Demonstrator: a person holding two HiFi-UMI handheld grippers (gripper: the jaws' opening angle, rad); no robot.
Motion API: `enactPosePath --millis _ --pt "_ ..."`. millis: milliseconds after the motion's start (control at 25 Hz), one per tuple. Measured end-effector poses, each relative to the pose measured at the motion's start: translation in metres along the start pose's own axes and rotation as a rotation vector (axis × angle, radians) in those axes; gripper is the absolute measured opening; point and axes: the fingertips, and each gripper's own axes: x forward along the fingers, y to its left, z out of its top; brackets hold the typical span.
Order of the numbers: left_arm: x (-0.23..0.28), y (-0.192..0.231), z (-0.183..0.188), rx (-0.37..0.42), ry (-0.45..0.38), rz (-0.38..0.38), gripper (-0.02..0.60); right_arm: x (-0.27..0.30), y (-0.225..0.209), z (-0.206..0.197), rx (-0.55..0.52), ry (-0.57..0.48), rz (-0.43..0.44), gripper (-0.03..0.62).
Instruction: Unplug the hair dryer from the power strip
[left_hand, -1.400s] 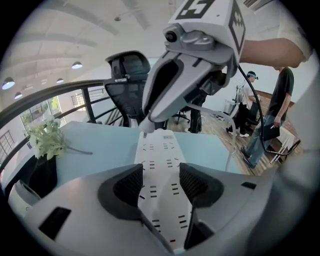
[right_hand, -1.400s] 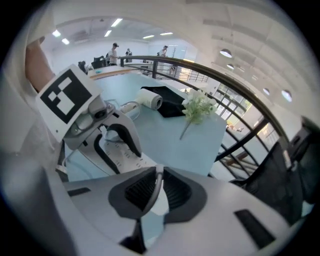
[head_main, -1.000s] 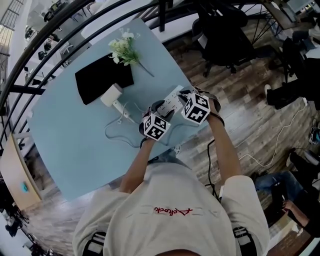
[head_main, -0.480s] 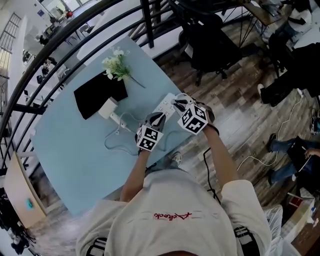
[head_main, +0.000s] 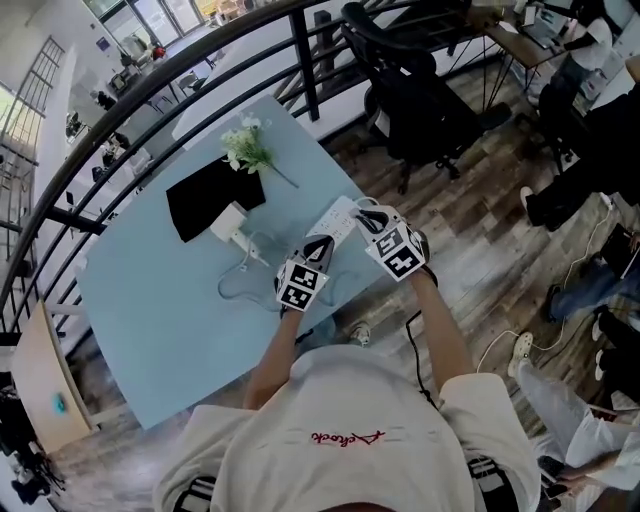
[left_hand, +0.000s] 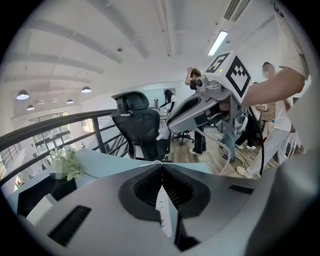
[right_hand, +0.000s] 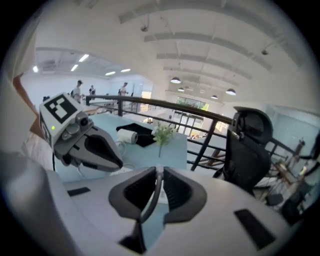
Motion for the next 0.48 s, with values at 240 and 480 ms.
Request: enactPosePath --millis 240,480 --pt "-0.027 -0.002 0.028 -0.088 -0.092 0.044 0.009 -0.039 -0.017 0.006 0.314 -0.221 -0.071 0.058" --pt "-0.05 -0.002 0.048 -0.152 -0.168 0.083 0.008 -0.067 -0.013 -0.005 0.47 -0.345 -0.134 0.058"
